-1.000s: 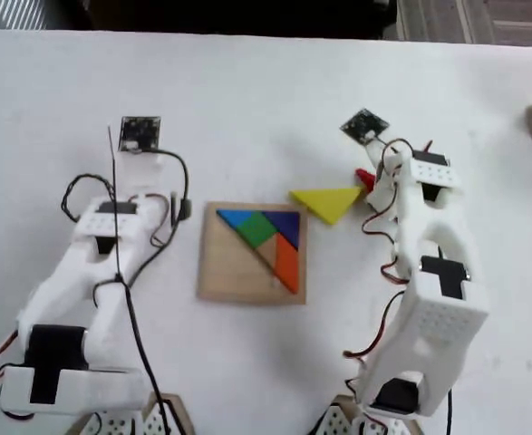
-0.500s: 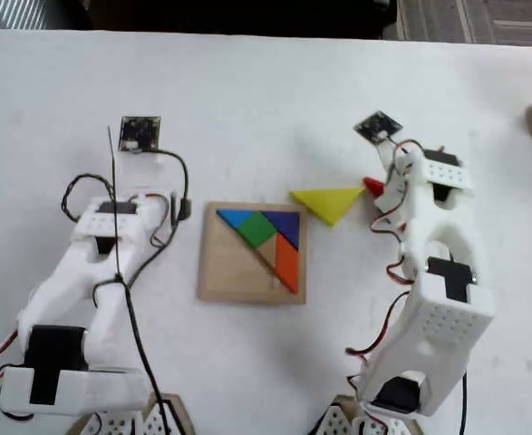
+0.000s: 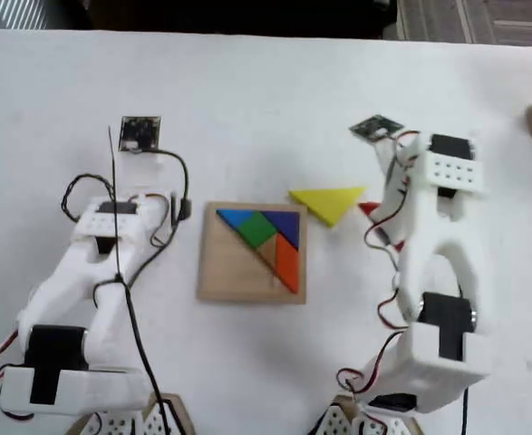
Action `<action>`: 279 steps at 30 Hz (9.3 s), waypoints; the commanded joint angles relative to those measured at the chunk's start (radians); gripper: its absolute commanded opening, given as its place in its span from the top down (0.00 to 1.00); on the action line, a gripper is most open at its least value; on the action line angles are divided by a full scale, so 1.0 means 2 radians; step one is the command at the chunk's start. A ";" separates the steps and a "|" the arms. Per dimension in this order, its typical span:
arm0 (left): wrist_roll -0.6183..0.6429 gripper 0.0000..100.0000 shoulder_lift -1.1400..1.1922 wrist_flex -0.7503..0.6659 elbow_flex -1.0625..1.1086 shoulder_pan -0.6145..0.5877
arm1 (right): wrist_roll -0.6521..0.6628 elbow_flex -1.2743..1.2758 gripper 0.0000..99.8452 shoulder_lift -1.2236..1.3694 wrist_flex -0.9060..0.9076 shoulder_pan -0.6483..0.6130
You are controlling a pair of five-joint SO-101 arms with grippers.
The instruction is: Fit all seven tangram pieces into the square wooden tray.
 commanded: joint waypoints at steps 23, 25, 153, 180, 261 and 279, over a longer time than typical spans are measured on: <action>-0.001 0.76 -0.007 0.046 -0.044 -0.012 | -0.483 0.035 0.90 0.018 -0.126 -0.413; -0.001 0.76 -0.008 0.048 -0.047 -0.012 | -0.483 0.035 0.85 0.033 -0.140 -0.427; 0.021 0.98 -0.063 0.142 -0.046 0.260 | -0.200 0.503 0.98 -0.376 -0.310 0.027; 0.071 0.98 0.073 0.192 -0.108 0.279 | -0.200 0.503 0.98 -0.376 -0.310 0.030; 0.106 0.98 0.737 0.378 -1.172 0.350 | -0.209 0.519 0.98 -0.376 -0.351 0.104; 0.107 0.98 0.695 0.644 -1.226 0.404 | -0.209 0.520 0.98 -0.376 -0.352 0.102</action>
